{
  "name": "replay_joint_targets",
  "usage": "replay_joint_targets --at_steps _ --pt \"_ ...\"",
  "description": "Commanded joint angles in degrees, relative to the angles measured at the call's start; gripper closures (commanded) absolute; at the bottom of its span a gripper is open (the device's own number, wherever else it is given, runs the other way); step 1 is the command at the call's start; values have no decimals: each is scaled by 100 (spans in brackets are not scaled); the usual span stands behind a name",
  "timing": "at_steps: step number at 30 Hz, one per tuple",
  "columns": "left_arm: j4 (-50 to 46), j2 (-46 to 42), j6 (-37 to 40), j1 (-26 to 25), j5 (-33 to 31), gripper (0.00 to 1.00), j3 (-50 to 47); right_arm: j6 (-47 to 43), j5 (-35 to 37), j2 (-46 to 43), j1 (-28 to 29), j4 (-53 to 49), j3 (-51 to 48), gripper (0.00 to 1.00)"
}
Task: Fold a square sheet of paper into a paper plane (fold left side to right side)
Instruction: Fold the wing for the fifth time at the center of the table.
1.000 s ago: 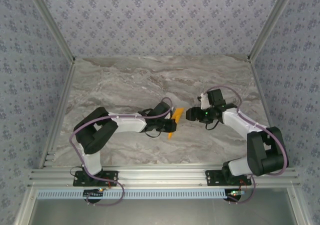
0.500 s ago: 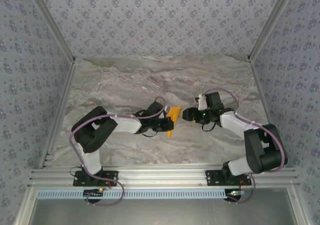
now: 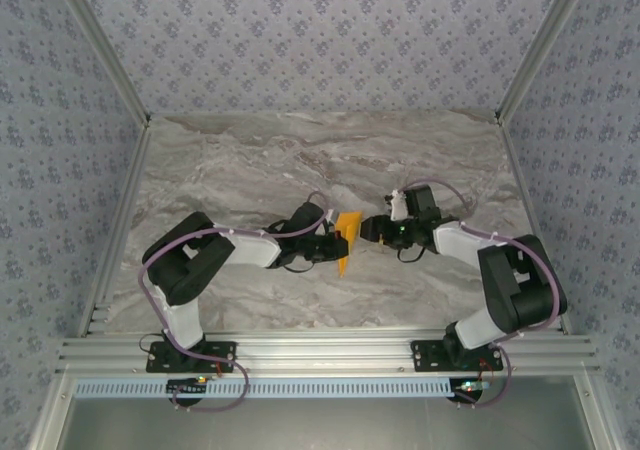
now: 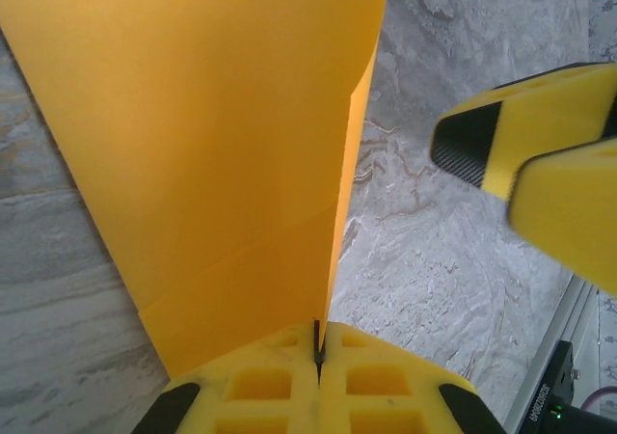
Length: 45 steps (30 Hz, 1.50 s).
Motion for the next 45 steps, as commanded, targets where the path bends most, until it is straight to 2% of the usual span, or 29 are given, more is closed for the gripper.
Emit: replay_joint_targets --at_steps 1,20,25,37,45 --pt "181 -9 -44 34 85 97 -27 202 -95 193 110 236 31 41" --pt "398 147 -202 58 155 98 -60 660 131 945 380 666 401 48" --pt "490 195 -283 72 163 98 -77 663 336 1086 405 333 550 52" --pt "596 303 -369 64 190 97 -77 847 767 1450 465 -551 924 53" --pt "582 303 -371 71 191 90 -52 761 937 1672 546 -860 1091 54"
